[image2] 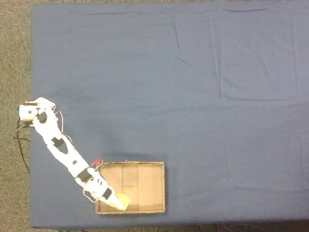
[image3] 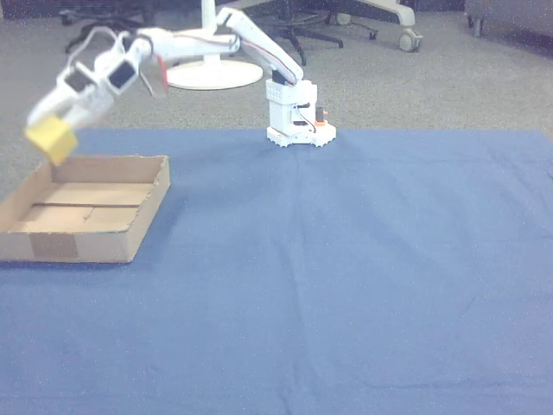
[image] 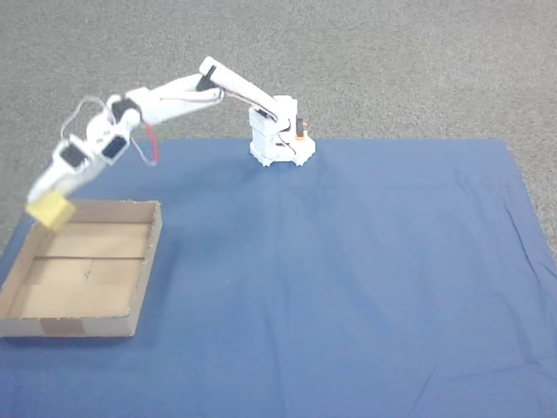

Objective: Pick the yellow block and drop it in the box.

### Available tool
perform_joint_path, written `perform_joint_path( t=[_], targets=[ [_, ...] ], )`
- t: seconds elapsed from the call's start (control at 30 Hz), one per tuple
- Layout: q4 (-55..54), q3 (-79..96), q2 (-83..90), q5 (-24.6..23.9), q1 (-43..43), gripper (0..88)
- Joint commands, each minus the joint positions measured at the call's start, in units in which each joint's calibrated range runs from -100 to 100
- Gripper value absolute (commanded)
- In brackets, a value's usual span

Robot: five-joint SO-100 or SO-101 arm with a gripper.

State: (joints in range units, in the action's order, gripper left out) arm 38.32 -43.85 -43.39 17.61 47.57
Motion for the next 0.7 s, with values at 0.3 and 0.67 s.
perform_joint_path(
  t=[0.3,0.67],
  targets=[
    [5.04,-2.85,-4.18,6.4,-4.51,16.0],
    [11.08,3.21,0.04,7.23,-5.21,44.4]
  ],
)
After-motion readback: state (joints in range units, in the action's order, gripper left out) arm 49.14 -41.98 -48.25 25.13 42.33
